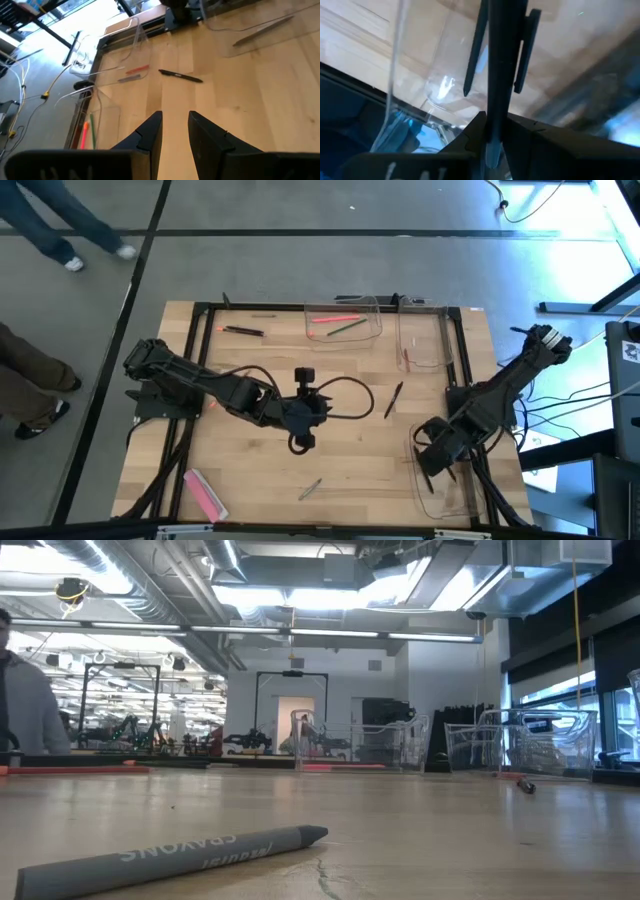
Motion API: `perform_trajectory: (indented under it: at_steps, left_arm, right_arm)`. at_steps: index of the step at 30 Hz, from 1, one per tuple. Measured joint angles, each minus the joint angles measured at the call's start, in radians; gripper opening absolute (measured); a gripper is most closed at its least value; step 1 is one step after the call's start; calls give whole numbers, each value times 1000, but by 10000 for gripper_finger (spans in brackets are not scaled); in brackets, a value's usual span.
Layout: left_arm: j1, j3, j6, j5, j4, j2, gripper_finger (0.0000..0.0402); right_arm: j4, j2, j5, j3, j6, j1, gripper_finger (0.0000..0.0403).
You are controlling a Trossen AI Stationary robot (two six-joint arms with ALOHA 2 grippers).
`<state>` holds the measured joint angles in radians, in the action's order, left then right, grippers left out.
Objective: Sort crayons/erasers/pens/pencils in bins
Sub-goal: Put the bottom left black pen into the bottom right transparent bin
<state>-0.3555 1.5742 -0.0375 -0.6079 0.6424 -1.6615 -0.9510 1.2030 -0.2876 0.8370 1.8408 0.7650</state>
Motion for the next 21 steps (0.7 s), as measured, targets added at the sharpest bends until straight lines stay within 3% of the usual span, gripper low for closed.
perform_trajectory:
  at_steps: [9, 21]
  left_arm:
    - [-21, 0, -25, 0, -17, 0, 86]
    - [-21, 0, -73, 0, -33, -1, 86]
  right_arm:
    - [377, 0, -3, -237, 51, 0, 51]
    - [432, 0, -20, -338, 123, -1, 51]
